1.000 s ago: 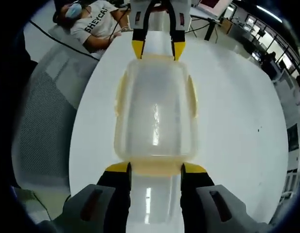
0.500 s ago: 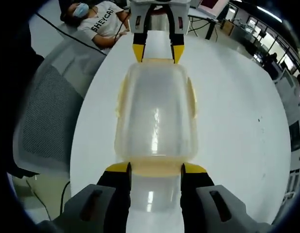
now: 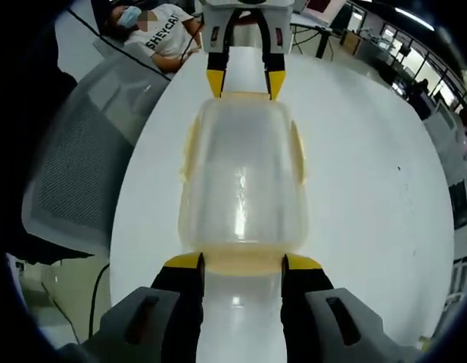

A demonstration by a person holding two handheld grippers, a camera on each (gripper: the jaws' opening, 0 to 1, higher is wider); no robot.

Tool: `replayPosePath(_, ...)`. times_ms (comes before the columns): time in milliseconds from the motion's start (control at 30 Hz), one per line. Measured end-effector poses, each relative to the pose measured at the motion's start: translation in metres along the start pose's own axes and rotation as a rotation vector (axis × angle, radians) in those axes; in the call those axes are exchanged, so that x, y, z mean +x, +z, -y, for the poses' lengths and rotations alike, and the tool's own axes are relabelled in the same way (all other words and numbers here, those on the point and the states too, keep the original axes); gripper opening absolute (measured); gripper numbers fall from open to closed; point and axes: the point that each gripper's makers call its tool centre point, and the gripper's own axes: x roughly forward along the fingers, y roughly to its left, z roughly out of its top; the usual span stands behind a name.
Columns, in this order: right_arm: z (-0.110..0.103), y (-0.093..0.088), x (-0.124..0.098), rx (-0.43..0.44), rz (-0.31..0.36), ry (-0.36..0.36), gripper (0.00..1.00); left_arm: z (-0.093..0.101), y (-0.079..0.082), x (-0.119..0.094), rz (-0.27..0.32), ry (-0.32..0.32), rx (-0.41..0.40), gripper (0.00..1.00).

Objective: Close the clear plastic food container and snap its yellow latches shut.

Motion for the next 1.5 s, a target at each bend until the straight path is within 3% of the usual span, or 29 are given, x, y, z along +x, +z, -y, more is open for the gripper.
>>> replayPosePath(467,-0.003,-0.042,-0.016,0.022,-0.002,-0.007,0.37,0.002,0.042,0.020,0.013,-0.017,0.024,0.34)
replayPosePath(800,-0.005,-0.075,-0.030,0.024,-0.025,-0.023,0.37,0.004,0.076,0.031,0.057,-0.034,0.030,0.34)
replayPosePath(1500,-0.007,-0.075,-0.020,0.031,-0.017,-0.017,0.37,0.006,0.067,0.042,0.025,-0.069,0.016,0.34)
